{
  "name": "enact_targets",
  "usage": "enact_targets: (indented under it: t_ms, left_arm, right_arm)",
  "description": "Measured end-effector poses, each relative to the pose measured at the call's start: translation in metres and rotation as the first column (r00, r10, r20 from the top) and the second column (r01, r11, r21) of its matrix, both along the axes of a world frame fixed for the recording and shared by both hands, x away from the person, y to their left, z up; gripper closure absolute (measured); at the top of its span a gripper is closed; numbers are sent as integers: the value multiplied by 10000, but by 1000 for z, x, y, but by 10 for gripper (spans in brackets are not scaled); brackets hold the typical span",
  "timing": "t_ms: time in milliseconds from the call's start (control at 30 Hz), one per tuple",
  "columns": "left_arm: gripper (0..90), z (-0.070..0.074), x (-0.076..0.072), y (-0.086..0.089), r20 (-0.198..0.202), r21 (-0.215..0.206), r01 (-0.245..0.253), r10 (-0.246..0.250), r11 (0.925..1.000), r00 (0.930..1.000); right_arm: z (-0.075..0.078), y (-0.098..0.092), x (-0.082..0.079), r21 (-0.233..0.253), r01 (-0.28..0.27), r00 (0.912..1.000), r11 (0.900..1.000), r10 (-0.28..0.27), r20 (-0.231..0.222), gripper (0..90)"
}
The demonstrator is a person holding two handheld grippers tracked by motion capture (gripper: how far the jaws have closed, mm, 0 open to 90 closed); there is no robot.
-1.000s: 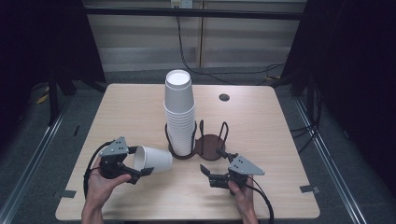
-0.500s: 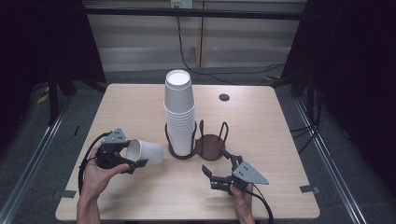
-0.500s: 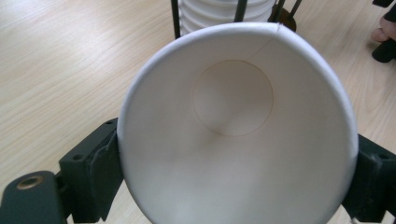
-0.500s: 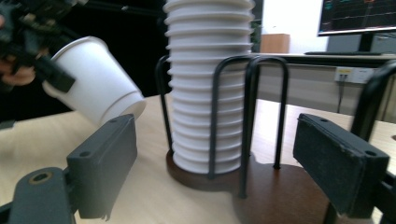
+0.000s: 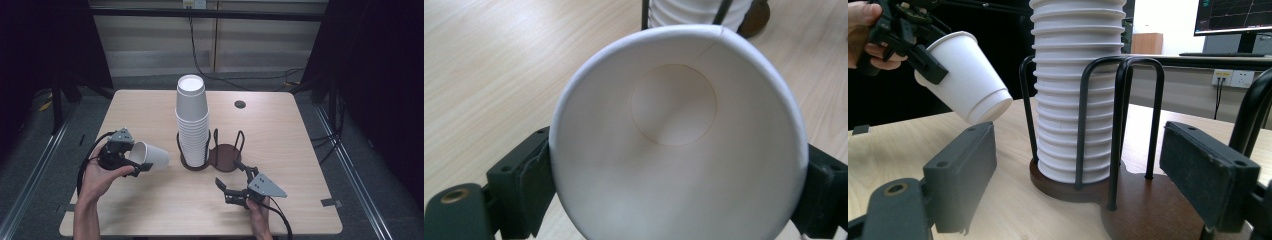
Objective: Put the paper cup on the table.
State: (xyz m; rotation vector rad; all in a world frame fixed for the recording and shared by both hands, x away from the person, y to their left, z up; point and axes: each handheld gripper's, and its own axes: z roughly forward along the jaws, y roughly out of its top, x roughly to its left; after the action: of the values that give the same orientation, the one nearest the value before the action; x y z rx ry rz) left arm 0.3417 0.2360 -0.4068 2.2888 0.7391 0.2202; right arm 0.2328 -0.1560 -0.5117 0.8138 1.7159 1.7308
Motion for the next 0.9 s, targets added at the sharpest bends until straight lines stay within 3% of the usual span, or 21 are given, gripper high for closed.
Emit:
enact_targets:
  t_ms: [100, 267, 300, 333, 433, 533, 667, 800, 833, 867, 900]
  left_arm:
    - [100, 1, 10, -4, -127, 872, -361, 373, 9955, 9992]
    - [99, 1, 18, -7, -370, 935, -176, 212, 9955, 9991]
    - [99, 1, 23, -8, -401, 1287, -206, 260, 9915, 9989]
    - [98, 1, 23, -8, -401, 1287, -206, 260, 9915, 9989]
    - [96, 5, 35, -7, -552, 1875, -277, 387, 9819, 9977]
    - [95, 8, 39, -6, -675, 2010, -271, 415, 9792, 9969]
    - [93, 11, 50, -9, -808, 2665, -340, 575, 9632, 9951]
    - [90, 9, 56, -12, -1013, 2850, -242, 552, 9582, 9933]
    - [90, 7, 59, -13, -1097, 3085, -271, 639, 9508, 9919]
    - [89, 7, 59, -13, -1097, 3085, -271, 639, 9508, 9919]
    - [89, 7, 62, -12, -1233, 3286, -105, 539, 9444, 9909]
  right_arm:
    - [0, 0, 0, -2, 0, 10000, 10000, 0, 4, 145]
    - [0, 0, 0, -6, -20, 10000, 10000, 20, 7, 145]
    - [0, 0, 0, -6, -25, 10000, 10000, 25, 7, 145]
    - [0, 0, 0, -6, -25, 10000, 10000, 25, 7, 145]
    - [0, 0, 0, -9, -14, 10000, 10000, 14, 12, 145]
    - [0, 0, 0, -32, 9, 10000, 10000, -9, 10, 144]
    - [0, 0, 0, -23, -32, 10000, 10000, 32, 22, 144]
    - [0, 0, 0, -16, -41, 10000, 10000, 41, 28, 144]
    - [0, 0, 0, -15, -51, 10000, 10000, 51, 28, 144]
    - [0, 0, 0, -15, -51, 10000, 10000, 51, 28, 144]
    - [0, 0, 0, -14, -51, 10000, 10000, 51, 27, 144]
